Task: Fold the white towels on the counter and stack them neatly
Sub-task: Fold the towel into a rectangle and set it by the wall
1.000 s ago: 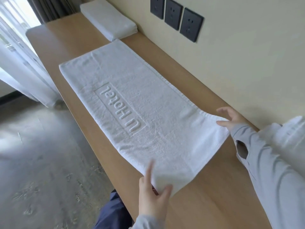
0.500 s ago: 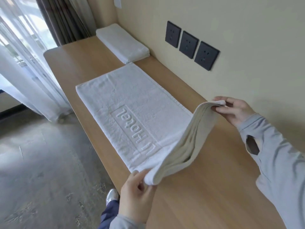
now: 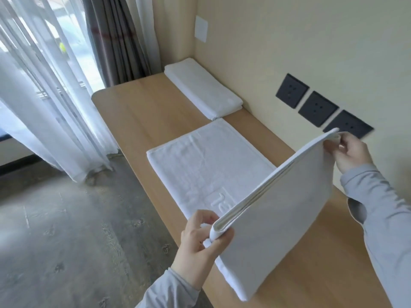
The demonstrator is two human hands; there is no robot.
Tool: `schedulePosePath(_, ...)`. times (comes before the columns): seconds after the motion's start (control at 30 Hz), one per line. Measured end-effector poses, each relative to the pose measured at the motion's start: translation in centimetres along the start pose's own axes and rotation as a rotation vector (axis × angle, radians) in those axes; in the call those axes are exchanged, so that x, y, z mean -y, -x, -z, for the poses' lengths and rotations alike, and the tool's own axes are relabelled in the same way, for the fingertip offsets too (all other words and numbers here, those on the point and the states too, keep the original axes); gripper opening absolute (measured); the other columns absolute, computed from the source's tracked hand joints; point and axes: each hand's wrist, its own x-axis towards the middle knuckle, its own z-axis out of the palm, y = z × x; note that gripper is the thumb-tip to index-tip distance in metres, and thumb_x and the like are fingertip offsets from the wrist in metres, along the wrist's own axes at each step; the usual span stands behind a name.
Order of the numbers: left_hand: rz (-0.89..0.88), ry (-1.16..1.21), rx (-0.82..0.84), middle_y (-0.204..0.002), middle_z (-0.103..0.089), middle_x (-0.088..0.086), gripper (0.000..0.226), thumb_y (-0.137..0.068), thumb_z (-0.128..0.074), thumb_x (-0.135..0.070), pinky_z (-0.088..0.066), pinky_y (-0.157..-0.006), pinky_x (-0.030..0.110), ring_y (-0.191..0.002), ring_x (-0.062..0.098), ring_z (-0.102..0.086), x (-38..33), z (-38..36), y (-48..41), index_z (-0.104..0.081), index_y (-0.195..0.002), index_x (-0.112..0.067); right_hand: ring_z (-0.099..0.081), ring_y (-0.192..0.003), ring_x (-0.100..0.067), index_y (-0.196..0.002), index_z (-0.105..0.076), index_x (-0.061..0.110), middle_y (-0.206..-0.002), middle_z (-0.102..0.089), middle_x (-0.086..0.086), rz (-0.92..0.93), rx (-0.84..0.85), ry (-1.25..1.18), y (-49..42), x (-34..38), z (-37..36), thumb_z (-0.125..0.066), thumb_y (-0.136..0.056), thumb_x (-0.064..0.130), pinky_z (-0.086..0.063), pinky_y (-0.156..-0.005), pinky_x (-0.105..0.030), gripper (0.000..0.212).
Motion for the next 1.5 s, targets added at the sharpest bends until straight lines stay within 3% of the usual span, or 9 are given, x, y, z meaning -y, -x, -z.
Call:
schedulePosePath(0.17,0.045,0.212,0.058,-0.083,-0.058,-0.018,0.032,-0.070,-0.062,-0.048,-0.036,-0.073,0.008,-0.082,0.000,-0.054,-0.9,4.7,-3.9,-0.057,-0.049,-0.025,-0.047,-0.080,-0.018,-0.096,-0.054,0.005,-0.087,-0.052,-0.012,0.006,-0.129,-0.037,-2.4,5.2,-4.9,-0.048,-0.094,0.021,-0.032,-0.069,-0.025,0.016)
schedulePosePath(0.37,0.153,0.483,0.024,-0.081,-0.074,0.002,0.023,-0.073,-0.071,-0.030,-0.050,-0.070,0.013,-0.081,0.007,-0.069,-0.1,10.0,-11.4,-0.077,-0.069,-0.009,-0.044,-0.077,-0.018,-0.093,-0.055,0.000,-0.082,-0.049,-0.013,0.004,-0.167,-0.018,-7.2,9.2,-11.5,-0.046,-0.093,0.024,-0.026,-0.061,-0.023,0.026)
schedulePosePath(0.57,0.286,0.361,-0.115,-0.056,-0.064,-0.008,0.038,-0.085,-0.063,-0.020,-0.043,-0.055,0.009,-0.056,0.000,-0.059,4.9,13.9,-18.8,-0.068,-0.048,-0.015,-0.056,-0.093,-0.036,-0.101,-0.059,-0.005,-0.101,-0.061,-0.028,-0.059,-0.052,0.037,-11.5,9.7,-20.3,-0.051,-0.090,0.011,-0.037,-0.077,-0.033,0.021)
schedulePosePath(0.77,0.530,0.331,-0.216,-0.079,-0.060,0.012,0.032,-0.074,-0.073,-0.032,-0.046,-0.074,0.035,-0.076,0.022,-0.055,11.5,16.8,-25.0,-0.065,-0.076,-0.001,-0.049,-0.086,-0.023,-0.106,-0.055,-0.005,-0.094,-0.052,-0.015,-0.156,0.175,0.061,-15.3,7.4,-29.9,-0.046,-0.092,0.005,-0.032,-0.070,-0.023,0.019)
schedulePosePath(0.9,0.524,-0.205,-0.390,-0.098,-0.059,0.005,0.036,-0.079,-0.072,-0.024,-0.045,-0.076,0.034,-0.084,0.025,-0.057,14.0,17.2,-26.2,-0.055,-0.109,-0.012,-0.052,-0.105,-0.034,-0.115,-0.051,-0.003,-0.115,-0.053,-0.022,-0.220,0.284,0.159,-15.3,4.5,-33.8,-0.044,-0.093,0.003,-0.040,-0.091,-0.037,0.024)
schedulePosePath(1.07,0.090,-0.687,-0.429,-0.105,-0.057,0.015,0.038,-0.076,-0.050,-0.022,-0.043,-0.079,0.045,-0.093,0.036,-0.055,12.2,15.5,-28.1,-0.062,-0.108,-0.006,-0.055,-0.095,-0.032,-0.103,-0.060,-0.001,-0.105,-0.060,-0.016,0.284,0.019,0.277,-13.8,3.5,-34.2,-0.050,-0.084,-0.004,-0.040,-0.081,-0.035,0.021)
schedulePosePath(1.23,0.131,-0.755,-0.188,-0.091,-0.059,0.005,0.042,-0.084,-0.041,-0.044,-0.029,-0.074,0.032,-0.089,0.031,-0.054,12.0,12.4,-30.4,-0.067,-0.096,-0.013,-0.059,-0.096,-0.026,-0.093,-0.068,0.005,-0.096,-0.067,-0.005,0.754,0.249,0.378,-13.4,4.6,-34.2,-0.048,-0.070,-0.006,-0.037,-0.087,-0.038,0.032)
schedulePosePath(1.37,0.137,-0.794,-0.195,-0.085,-0.055,0.004,0.023,-0.078,-0.073,-0.030,-0.028,-0.073,0.032,-0.084,0.031,-0.053,13.3,12.8,-30.4,-0.063,-0.089,-0.013,-0.060,-0.084,-0.027,-0.086,-0.066,0.006,-0.087,-0.063,-0.006,0.890,0.433,0.479,-14.0,5.4,-34.1,-0.054,-0.063,-0.002,-0.035,-0.081,-0.035,0.027)
schedulePosePath(1.5,0.078,-0.865,-0.168,-0.076,-0.054,0.003,0.045,-0.078,-0.047,-0.056,-0.040,-0.066,0.037,-0.073,0.030,-0.054,13.3,13.7,-30.4,-0.059,-0.080,-0.012,-0.061,-0.086,-0.027,-0.082,-0.062,0.008,-0.088,-0.062,-0.007,0.905,0.447,0.581,-14.7,5.7,-33.4,-0.063,-0.080,0.016,-0.041,-0.086,-0.039,0.008)
